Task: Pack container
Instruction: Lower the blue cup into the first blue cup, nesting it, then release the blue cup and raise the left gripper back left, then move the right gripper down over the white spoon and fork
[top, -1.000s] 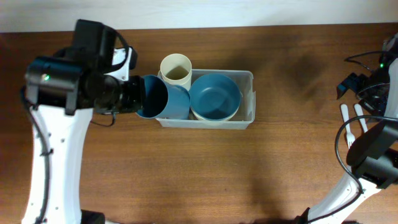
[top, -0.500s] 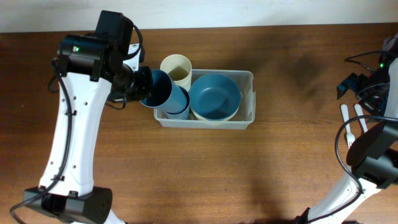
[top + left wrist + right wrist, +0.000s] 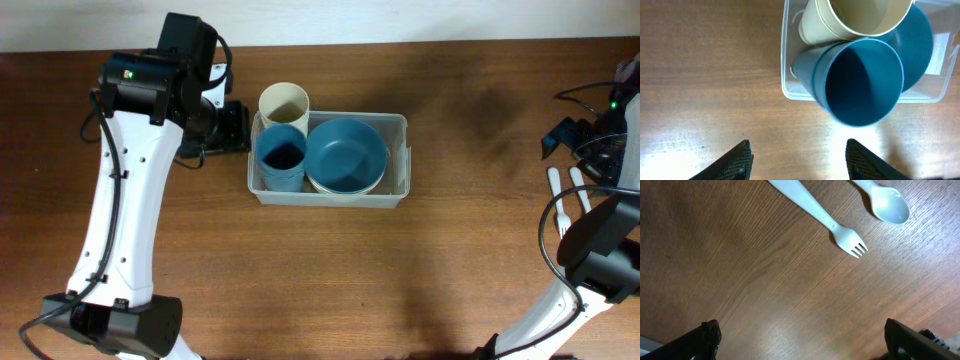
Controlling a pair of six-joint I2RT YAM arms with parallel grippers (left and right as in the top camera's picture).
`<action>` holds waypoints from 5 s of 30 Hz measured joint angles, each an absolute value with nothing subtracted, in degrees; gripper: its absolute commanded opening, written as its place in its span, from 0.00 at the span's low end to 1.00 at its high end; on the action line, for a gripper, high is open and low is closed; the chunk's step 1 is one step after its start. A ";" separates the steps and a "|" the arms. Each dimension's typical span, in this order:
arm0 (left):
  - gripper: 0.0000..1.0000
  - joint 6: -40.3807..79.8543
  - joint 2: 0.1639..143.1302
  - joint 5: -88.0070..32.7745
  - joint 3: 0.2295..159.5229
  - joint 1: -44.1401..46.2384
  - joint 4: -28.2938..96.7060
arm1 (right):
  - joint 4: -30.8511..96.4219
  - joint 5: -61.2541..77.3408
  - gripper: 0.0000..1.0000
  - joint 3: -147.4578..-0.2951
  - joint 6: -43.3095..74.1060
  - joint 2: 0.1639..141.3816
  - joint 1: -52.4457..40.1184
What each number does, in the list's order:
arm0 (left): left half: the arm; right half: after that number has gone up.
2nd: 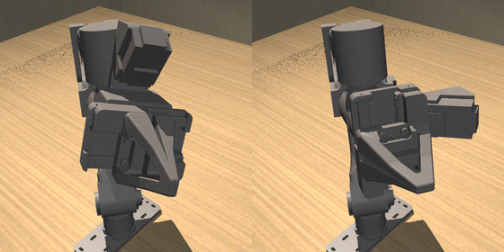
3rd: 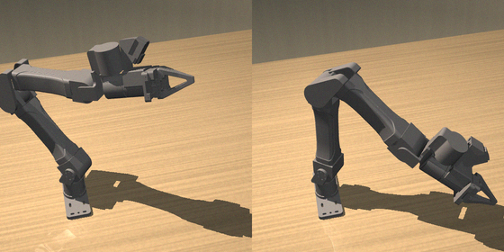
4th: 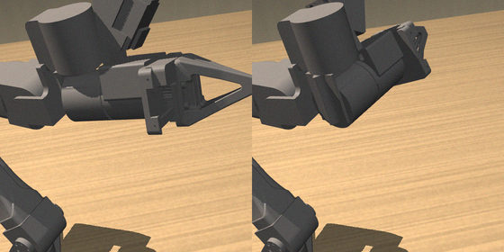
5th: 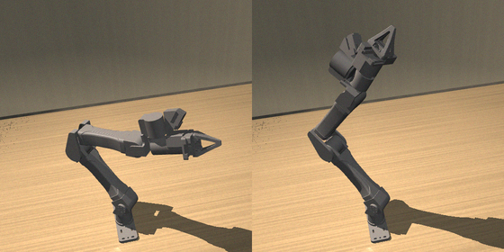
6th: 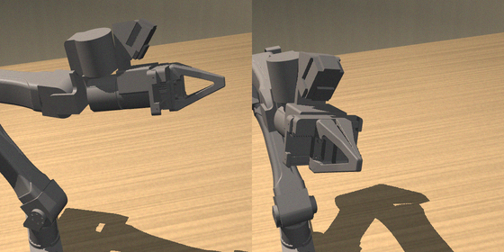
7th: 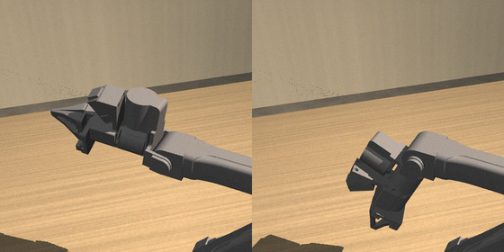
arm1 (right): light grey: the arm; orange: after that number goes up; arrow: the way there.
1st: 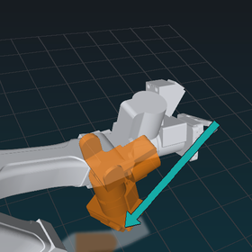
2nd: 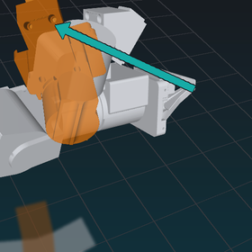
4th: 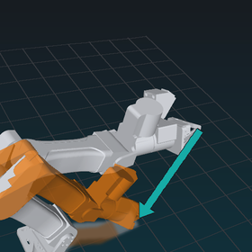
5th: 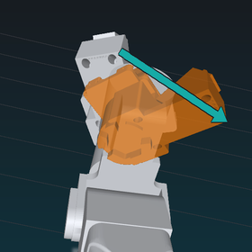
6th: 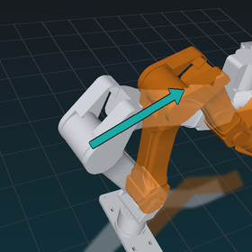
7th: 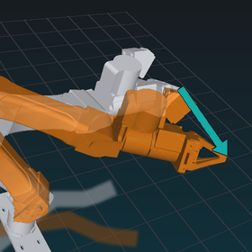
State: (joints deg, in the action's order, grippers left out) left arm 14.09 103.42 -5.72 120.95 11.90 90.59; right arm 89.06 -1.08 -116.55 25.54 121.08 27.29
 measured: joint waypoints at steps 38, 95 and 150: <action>1.00 13.96 83.92 6.92 131.96 10.81 96.66 | 89.06 -1.08 0.99 -116.55 25.52 121.08 27.29; 1.00 19.53 94.30 12.49 125.34 5.54 96.53 | 81.41 -12.25 0.98 -116.22 7.97 121.08 27.31; 1.00 19.53 94.30 12.49 125.34 5.54 96.64 | 55.16 -1.39 0.99 -89.76 -24.69 123.42 31.73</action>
State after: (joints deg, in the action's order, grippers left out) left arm 19.53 94.30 12.49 125.34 5.54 96.64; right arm 55.16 -1.39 -89.76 -24.69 123.42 31.73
